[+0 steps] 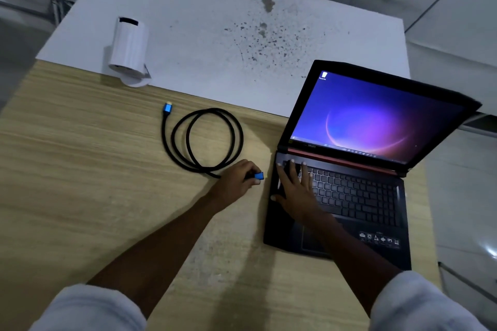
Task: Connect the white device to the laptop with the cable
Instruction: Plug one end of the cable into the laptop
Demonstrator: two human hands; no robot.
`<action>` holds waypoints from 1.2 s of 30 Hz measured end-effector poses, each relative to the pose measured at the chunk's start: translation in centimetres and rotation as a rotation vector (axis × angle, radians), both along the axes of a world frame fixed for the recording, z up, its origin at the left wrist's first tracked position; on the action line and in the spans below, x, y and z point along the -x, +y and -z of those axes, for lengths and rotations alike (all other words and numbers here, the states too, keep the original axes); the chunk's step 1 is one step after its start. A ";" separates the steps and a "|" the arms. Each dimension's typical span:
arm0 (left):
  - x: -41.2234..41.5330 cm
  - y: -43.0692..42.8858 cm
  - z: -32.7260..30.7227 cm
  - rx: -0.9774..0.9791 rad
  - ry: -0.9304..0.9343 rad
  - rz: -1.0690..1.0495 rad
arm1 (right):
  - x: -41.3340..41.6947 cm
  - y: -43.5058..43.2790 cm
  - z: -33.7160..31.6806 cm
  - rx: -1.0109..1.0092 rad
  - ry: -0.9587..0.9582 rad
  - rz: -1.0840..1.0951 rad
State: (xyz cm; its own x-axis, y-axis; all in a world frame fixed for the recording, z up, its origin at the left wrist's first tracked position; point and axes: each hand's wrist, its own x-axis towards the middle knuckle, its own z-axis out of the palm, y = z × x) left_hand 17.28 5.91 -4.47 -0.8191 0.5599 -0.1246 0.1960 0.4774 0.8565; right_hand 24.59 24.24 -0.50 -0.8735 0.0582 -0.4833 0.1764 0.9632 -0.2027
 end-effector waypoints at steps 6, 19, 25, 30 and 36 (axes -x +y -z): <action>-1.5 0.5 0.7 0.244 0.339 0.004 | -0.1 -0.3 0.1 -0.030 0.005 -0.001; -1.4 2.5 0.6 0.315 0.268 -0.089 | -0.4 -0.1 0.5 -0.005 0.037 0.021; -0.7 2.7 1.1 0.313 0.226 -0.047 | -0.4 0.7 0.6 0.005 0.040 0.030; -0.5 2.6 1.2 0.305 0.250 -0.016 | -0.4 1.0 0.6 0.012 0.040 0.044; -0.7 2.6 1.1 0.312 0.292 -0.004 | -0.3 1.2 0.6 0.011 0.043 0.048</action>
State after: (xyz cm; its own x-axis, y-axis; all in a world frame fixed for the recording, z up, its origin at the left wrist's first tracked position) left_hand 17.95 8.49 -5.55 -0.8472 0.5289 -0.0501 0.4067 0.7064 0.5794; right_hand 24.89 25.47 -1.14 -0.8899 0.0952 -0.4460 0.2129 0.9516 -0.2216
